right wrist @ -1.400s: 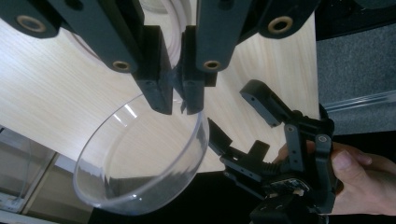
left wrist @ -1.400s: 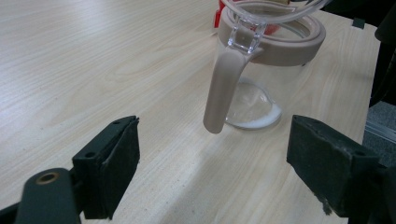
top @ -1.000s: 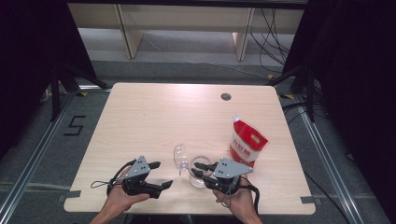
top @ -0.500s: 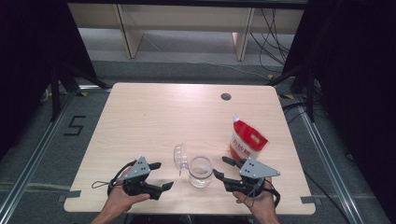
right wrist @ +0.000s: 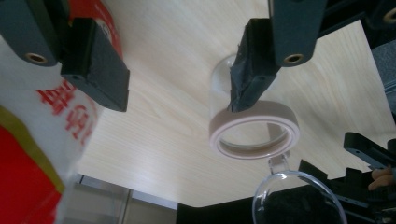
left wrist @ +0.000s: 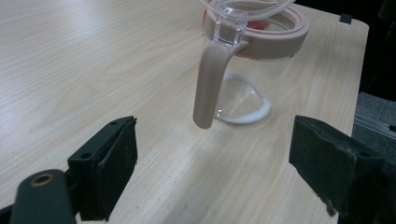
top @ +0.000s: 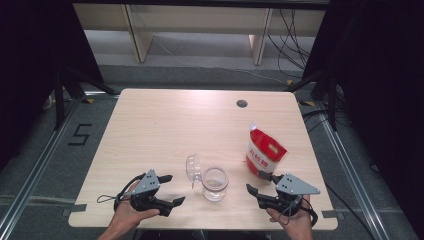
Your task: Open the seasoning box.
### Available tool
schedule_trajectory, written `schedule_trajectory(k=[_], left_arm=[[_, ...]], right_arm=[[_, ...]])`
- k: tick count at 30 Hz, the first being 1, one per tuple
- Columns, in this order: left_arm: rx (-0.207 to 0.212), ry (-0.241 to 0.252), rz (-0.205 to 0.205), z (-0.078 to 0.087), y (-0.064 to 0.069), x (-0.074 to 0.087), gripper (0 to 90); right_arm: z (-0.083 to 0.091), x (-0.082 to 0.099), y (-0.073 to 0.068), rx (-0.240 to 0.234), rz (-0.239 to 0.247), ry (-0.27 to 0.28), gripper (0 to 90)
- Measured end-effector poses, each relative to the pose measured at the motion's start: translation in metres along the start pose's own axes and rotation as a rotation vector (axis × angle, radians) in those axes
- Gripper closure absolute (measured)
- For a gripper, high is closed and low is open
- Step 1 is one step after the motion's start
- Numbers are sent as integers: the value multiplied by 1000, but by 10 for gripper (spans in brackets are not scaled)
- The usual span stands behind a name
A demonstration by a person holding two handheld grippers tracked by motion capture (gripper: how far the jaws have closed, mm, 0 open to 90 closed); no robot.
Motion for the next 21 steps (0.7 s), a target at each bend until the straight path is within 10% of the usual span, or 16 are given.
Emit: schedule_trajectory(k=[11,21], left_arm=[[5,0,18,-2,4,2,151],[-2,-7,7,-1,3,2,151]], right_arm=[[16,10,17,51,-96,-18,335],[25,12,40,141,-86,-6,287]])
Point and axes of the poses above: each handheld gripper's, and its own axes: z roughly backward along the jaws, x roughly out of its underside, y roughly to its right, the point moved 5 cm from there along -z, roughly forward along the jaws, and after that the axes turned 11 degrees about -z, right-handed, at the moved point
